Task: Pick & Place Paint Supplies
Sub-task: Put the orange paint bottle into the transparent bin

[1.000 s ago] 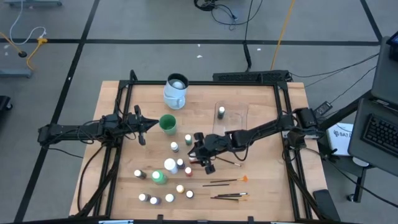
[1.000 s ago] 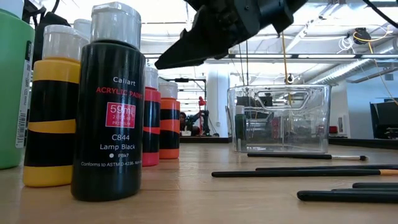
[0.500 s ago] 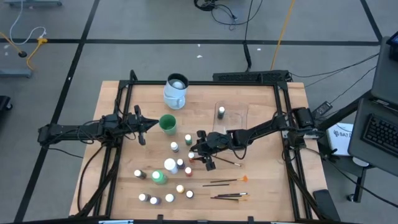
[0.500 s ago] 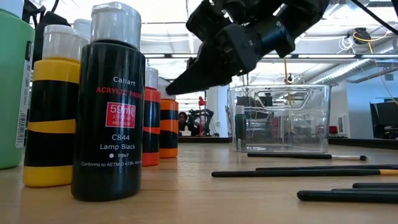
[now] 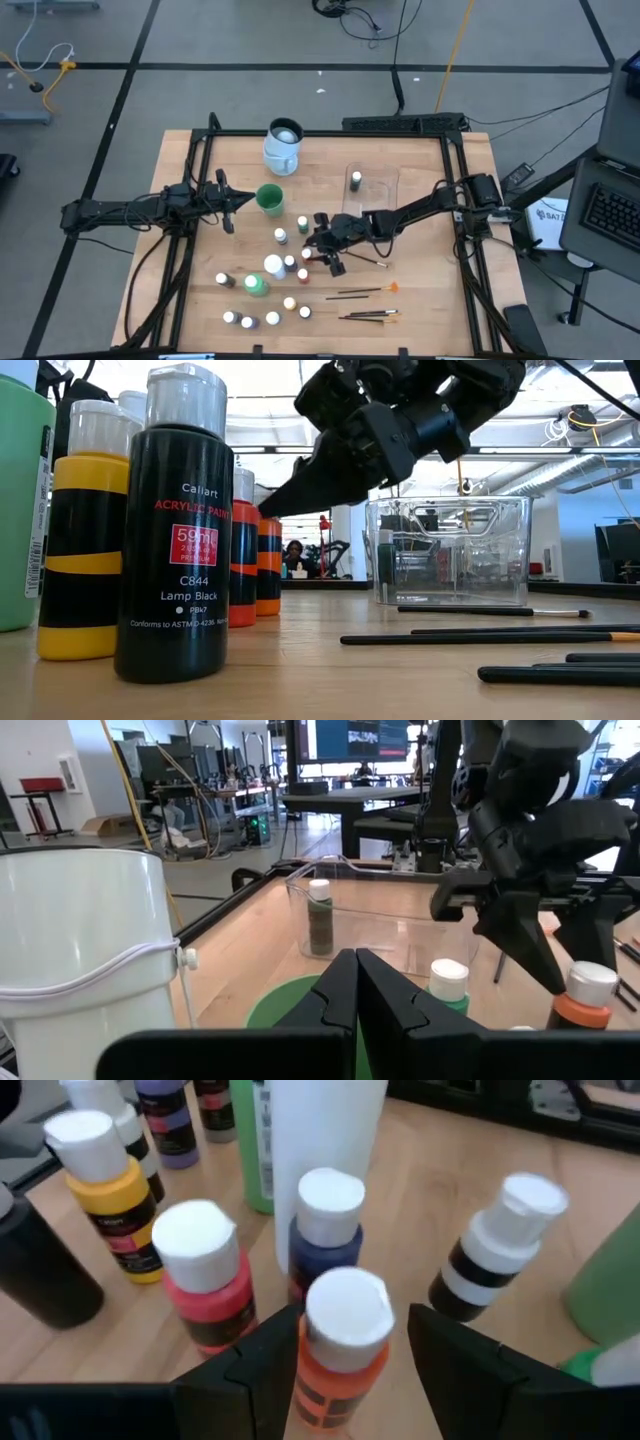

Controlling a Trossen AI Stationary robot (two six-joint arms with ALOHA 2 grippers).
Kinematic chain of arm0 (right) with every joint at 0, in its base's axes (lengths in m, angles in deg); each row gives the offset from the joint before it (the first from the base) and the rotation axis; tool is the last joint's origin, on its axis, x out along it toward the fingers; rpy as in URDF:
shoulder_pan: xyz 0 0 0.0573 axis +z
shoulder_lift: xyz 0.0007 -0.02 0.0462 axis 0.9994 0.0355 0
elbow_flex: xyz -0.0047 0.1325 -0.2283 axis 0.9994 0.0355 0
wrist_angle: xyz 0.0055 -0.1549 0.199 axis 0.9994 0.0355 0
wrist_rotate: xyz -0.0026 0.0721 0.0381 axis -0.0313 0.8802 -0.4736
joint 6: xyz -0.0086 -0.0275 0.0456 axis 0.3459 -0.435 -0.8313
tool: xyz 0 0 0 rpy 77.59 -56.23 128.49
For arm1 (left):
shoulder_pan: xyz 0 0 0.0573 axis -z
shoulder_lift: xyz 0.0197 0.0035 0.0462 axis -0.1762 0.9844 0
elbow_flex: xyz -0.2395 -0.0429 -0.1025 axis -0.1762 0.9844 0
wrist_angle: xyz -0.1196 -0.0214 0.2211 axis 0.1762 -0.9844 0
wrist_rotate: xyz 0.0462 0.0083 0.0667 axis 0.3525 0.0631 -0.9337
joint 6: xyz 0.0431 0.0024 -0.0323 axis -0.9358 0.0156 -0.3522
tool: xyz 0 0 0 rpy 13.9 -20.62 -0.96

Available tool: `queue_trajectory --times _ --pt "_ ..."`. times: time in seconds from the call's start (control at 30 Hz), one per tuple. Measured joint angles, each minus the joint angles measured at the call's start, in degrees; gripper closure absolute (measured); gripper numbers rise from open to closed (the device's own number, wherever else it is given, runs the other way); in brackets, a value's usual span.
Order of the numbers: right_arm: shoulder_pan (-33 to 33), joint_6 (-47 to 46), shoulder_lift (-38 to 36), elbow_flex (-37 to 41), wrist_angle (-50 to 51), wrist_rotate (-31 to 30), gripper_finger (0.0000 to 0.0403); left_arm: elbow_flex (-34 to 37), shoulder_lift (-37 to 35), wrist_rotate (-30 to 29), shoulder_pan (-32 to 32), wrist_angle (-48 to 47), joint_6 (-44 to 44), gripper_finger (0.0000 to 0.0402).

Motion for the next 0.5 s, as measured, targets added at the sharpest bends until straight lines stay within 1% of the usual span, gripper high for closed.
queue_trajectory --times 0.17,0.23,0.4,0.5 --pt "-0.1 1.4 0.1 0.0 0.0 2.8 0.0228 0.0 0.0 0.0 0.0 0.1 0.0 0.0396" --pt "-0.1 1.7 0.0 0.0 -0.2 2.8 0.0244 0.0 0.0 0.0 0.0 0.1 0.0 0.0396" --pt "-0.4 2.4 0.0 0.0 -0.6 2.7 0.0298 0.0 0.0 0.0 0.0 0.1 0.0 0.0396" --pt "-0.4 2.6 0.0 0.0 -1.2 2.6 0.03 0.0 0.0 0.0 0.0 0.0 0.0 0.0396"
